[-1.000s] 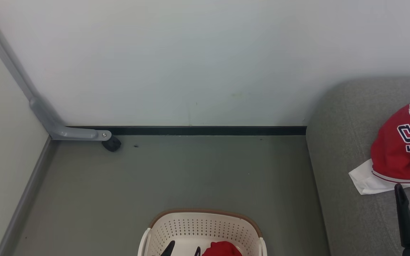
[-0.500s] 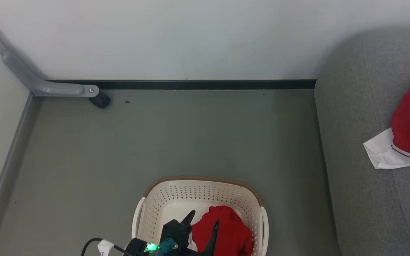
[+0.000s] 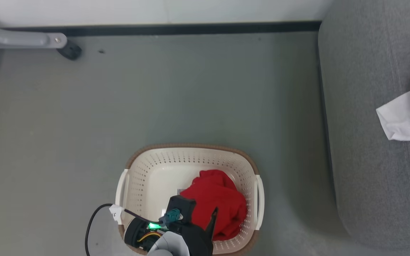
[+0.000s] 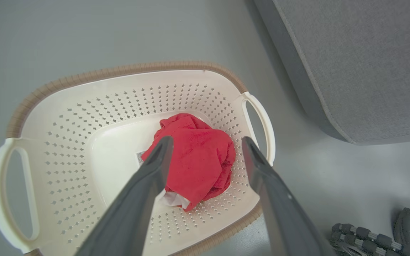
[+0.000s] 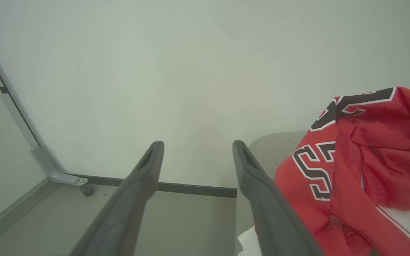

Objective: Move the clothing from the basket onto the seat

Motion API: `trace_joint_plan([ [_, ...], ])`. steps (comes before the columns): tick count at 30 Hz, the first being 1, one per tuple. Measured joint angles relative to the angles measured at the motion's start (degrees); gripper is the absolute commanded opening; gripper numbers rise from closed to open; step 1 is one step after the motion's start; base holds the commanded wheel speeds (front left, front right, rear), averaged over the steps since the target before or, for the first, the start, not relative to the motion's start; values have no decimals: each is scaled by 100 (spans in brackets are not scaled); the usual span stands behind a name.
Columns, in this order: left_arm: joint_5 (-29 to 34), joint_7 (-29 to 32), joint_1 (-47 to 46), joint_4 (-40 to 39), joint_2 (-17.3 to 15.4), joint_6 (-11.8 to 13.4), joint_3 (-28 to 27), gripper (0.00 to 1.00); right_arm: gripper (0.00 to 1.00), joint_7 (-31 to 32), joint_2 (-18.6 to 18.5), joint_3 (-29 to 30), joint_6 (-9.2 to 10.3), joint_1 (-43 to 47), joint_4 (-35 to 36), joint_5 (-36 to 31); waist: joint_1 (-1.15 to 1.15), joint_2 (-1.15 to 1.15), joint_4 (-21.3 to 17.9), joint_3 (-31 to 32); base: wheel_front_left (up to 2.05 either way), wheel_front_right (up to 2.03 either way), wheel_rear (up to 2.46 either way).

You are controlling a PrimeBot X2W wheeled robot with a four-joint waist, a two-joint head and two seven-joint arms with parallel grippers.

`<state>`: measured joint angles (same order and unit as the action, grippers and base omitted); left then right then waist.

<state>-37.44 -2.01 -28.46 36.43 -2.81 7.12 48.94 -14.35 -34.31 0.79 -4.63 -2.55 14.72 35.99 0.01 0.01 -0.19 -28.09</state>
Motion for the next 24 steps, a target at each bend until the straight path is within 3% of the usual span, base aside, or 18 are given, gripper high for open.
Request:
trace_joint_plan([
  [15,-854,703,-959,1135,11,0,149,100,100,-36,81,178,-196,-948,534,430,0,1,-567,-1213,0,0,0],
  [24,-1025,883,-1407,1733,9,0,181,100,100,-36,193,235,-243,-1233,530,553,-1,0,-1034,-1836,0,0,0],
])
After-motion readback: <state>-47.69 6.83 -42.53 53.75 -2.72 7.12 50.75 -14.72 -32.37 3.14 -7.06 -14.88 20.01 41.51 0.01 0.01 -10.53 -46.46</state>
